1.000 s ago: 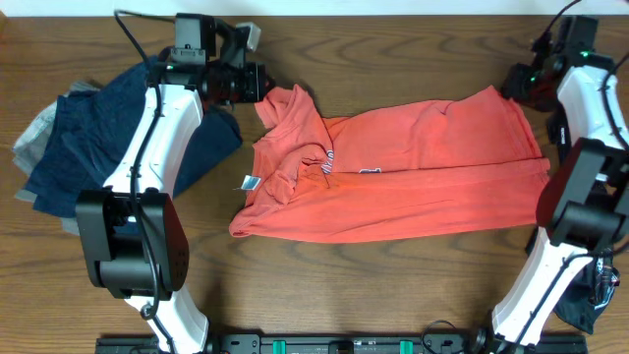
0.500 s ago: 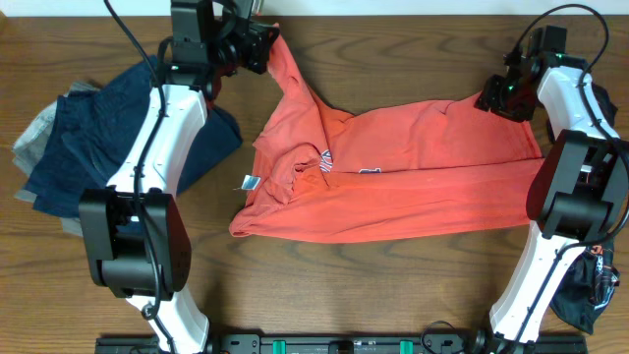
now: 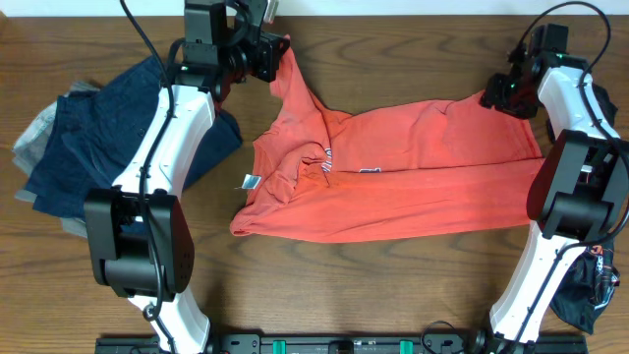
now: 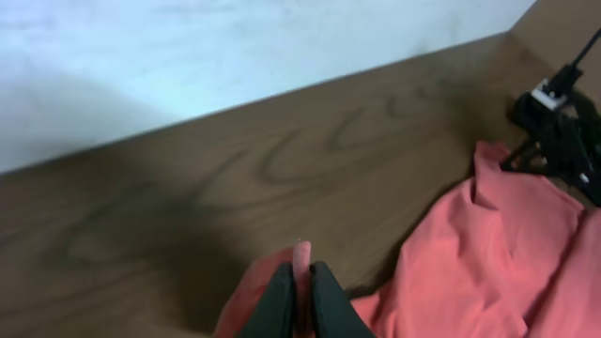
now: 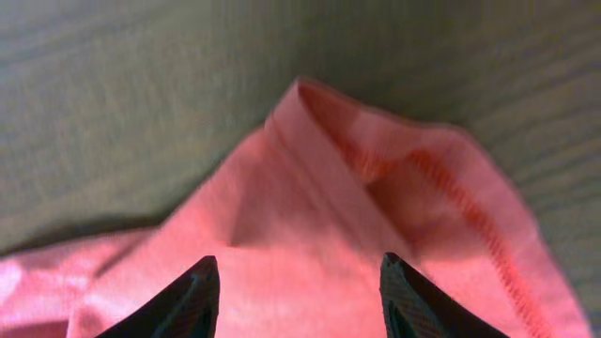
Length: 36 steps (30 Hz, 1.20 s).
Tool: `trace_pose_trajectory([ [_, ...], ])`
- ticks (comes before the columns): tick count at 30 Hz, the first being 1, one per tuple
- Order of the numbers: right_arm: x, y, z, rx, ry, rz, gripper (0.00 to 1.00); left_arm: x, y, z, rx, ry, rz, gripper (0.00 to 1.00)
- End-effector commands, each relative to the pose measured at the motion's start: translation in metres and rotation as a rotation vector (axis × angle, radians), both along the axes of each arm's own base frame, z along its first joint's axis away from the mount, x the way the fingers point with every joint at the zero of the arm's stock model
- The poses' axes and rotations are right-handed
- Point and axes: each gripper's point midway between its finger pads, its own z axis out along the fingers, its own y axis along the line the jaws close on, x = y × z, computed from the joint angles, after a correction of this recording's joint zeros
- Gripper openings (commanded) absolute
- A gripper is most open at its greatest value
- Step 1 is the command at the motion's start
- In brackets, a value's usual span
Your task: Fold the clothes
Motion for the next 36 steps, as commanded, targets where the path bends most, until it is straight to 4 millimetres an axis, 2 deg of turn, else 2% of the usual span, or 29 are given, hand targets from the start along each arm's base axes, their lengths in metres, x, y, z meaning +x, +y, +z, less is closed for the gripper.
trace_pose_trajectory([
  [1,0.010,-0.005,0.001,-0.041,-0.026,-0.027,0.54,-0.005,-0.007,-0.004,-0.023,0.020,-0.046,0.06],
  [9,0.040,-0.017,0.008,-0.090,-0.148,-0.058,0.53,-0.017,-0.011,-0.012,-0.041,0.085,-0.079,0.06],
  [12,0.043,-0.018,-0.001,-0.091,-0.151,-0.059,0.54,-0.019,-0.011,-0.015,-0.040,0.100,-0.078,0.06],
  [18,0.036,-0.013,-0.029,-0.081,-0.091,-0.049,0.54,-0.019,-0.011,-0.015,-0.039,0.102,-0.078,0.06],
  [19,0.035,-0.012,-0.032,-0.079,-0.084,-0.049,0.50,-0.019,-0.011,-0.016,-0.039,0.103,-0.078,0.06],
  [20,0.034,-0.012,-0.033,-0.078,-0.080,-0.049,0.42,-0.019,-0.011,-0.016,-0.039,0.103,-0.077,0.06],
  [22,0.032,-0.012,-0.035,-0.077,-0.070,-0.049,0.12,-0.019,-0.011,-0.016,-0.039,0.103,-0.078,0.06],
  [23,0.032,-0.012,-0.034,-0.077,-0.070,-0.050,0.04,-0.020,-0.011,-0.016,-0.039,0.105,-0.078,0.06],
  [27,0.029,-0.016,-0.022,-0.076,-0.072,-0.080,0.01,-0.021,-0.011,-0.017,-0.040,0.113,-0.079,0.06],
  [29,0.028,-0.020,-0.009,-0.073,-0.083,-0.100,0.01,-0.023,-0.013,-0.012,-0.053,0.108,-0.094,0.06],
  [34,0.016,-0.035,0.036,-0.080,-0.109,-0.136,0.01,-0.039,-0.019,0.022,-0.179,0.062,-0.228,0.06],
  [36,0.004,-0.040,0.057,-0.083,-0.101,-0.152,0.01,-0.054,-0.022,0.038,-0.260,0.064,-0.319,0.06],
])
